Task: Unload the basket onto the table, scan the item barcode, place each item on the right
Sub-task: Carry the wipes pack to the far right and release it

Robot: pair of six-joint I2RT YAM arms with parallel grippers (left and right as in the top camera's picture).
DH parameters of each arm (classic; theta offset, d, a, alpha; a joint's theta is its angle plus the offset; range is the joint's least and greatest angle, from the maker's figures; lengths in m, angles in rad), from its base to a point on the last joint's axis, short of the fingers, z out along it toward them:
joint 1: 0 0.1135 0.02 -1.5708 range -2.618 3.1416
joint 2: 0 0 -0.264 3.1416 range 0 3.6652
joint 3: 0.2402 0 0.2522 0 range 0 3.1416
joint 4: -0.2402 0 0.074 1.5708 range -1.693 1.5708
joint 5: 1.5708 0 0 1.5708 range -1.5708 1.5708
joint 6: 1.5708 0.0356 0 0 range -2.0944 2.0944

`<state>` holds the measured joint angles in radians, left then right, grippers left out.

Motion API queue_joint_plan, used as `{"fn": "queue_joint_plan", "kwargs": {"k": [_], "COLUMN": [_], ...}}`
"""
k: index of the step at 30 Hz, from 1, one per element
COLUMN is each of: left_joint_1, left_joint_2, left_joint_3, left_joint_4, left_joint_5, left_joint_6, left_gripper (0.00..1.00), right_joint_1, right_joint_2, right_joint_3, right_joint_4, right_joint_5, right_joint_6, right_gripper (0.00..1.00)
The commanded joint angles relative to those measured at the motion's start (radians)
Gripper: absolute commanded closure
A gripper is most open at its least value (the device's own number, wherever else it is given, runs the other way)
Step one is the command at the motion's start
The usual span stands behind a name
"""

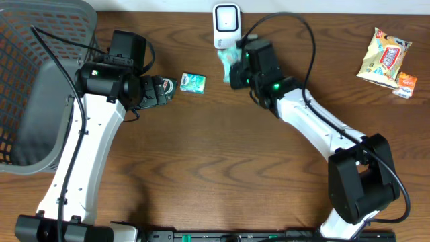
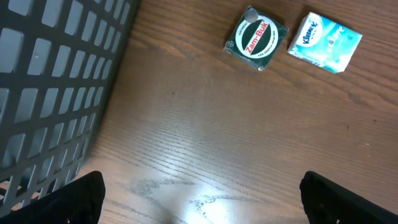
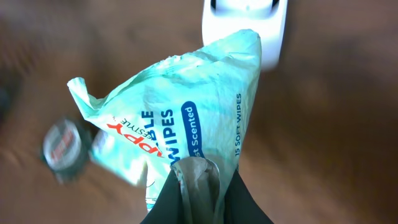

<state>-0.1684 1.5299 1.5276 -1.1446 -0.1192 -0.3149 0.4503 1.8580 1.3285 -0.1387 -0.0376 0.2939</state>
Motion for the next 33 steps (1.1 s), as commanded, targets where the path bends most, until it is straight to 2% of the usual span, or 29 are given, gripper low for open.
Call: {"fn": "queue_joint_plan", "kwargs": {"k": [1, 6, 11, 16, 23, 33], "left_joint_1": [0.002, 0.002, 0.002, 0.002, 0.002, 0.002], "left_joint_2": [-0.002, -0.002, -0.002, -0.002, -0.002, -0.002], "left_joint_3": [0.001, 0.001, 0.001, 0.001, 0.001, 0.001], "left_joint_4": [-0.002, -0.002, -0.002, -0.002, -0.002, -0.002], "left_joint_5": [-0.016, -0.017, -0.016, -0.016, -0.016, -0.016], "left_joint_6": [-0.005, -0.005, -0.005, -0.005, -0.005, -0.005], "left_gripper": [0.02, 0.01, 0.01, 0.01, 0.01, 0.01], "right_joint_1": [-0.023, -0.044, -0.064, -0.065, -0.064, -0.112], "right_joint_2": [0.024, 0.126, 0.345, 0.536, 0.638, 0.587], "right_joint_3": [0.088, 0.298, 0.622, 0.820, 0.865, 0.871], "right_joint_4": [0.039, 0.010, -0.061, -0.005, 0.045, 0.016], "right_joint_5": [0.018, 0.072, 0.094, 0.168, 0.204, 0.216], "right_joint_6": [0.018, -0.042, -0.049, -0.093, -0.099, -0.085], "right_gripper": [0.99, 0.99, 0.99, 0.99, 0.99, 0.99]}}
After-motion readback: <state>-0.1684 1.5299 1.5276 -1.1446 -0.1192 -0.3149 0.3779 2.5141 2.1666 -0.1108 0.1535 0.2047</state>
